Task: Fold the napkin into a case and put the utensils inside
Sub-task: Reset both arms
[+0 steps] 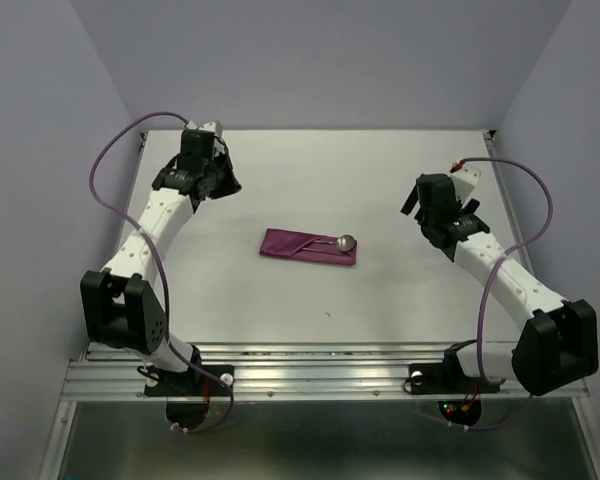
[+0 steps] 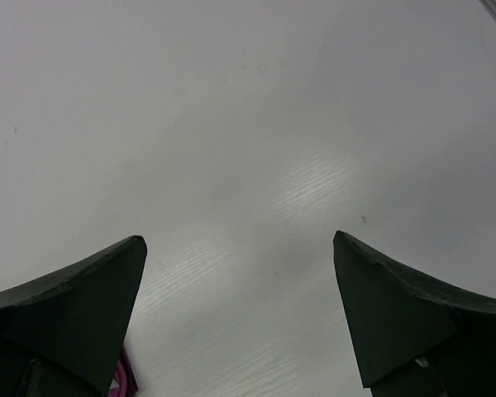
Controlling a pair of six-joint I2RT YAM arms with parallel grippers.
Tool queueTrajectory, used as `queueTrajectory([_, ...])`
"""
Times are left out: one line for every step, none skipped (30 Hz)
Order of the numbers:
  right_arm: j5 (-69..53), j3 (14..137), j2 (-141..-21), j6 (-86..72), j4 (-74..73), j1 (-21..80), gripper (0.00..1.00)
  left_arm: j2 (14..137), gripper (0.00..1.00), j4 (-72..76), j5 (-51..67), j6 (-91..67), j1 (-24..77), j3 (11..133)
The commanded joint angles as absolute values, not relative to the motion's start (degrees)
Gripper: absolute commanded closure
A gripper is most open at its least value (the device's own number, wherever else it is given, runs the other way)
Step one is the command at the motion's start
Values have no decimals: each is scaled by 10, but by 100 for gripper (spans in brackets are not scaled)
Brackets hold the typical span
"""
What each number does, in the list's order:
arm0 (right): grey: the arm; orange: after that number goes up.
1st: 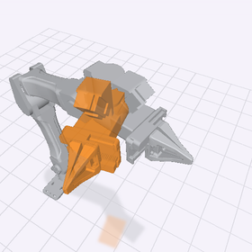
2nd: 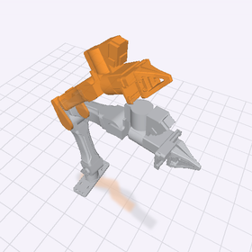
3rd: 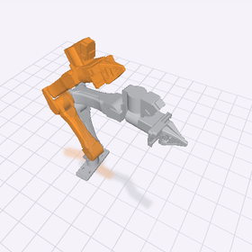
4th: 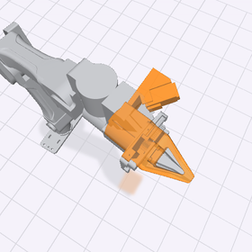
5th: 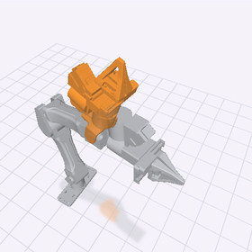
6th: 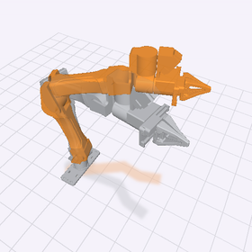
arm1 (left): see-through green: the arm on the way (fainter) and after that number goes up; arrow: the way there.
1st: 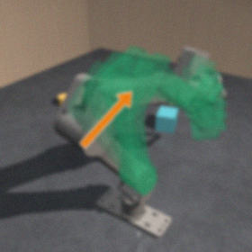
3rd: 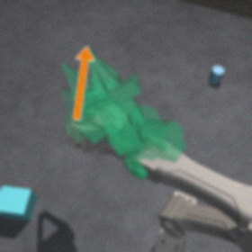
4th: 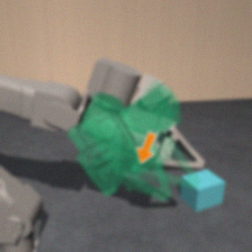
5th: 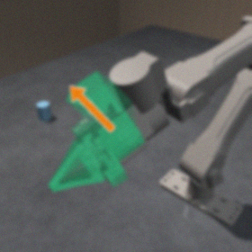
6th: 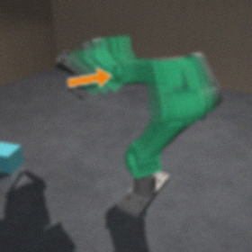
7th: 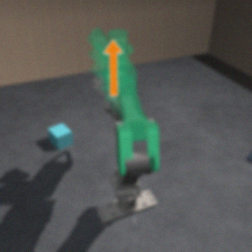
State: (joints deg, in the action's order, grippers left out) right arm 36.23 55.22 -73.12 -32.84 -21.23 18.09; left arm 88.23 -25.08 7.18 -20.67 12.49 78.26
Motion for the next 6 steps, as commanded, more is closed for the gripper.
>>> queueTrajectory([418,550,-704,-392,-203,185,0,832,94,-258,54,-192,120,789])
queueTrajectory([429,548,-699,-393,-204,185,0,826,94,-258,52,-196,121,781])
queueTrajectory([435,546,-696,-394,-204,185,0,818,94,-258,50,-197,120,780])
queueTrajectory([440,545,-694,-395,-204,185,0,814,94,-260,49,-199,121,775])
queueTrajectory([446,546,-693,-397,-203,185,0,810,94,-263,47,-198,121,774])
queueTrajectory([448,546,-692,-399,-203,185,0,809,94,-265,46,-198,121,773])
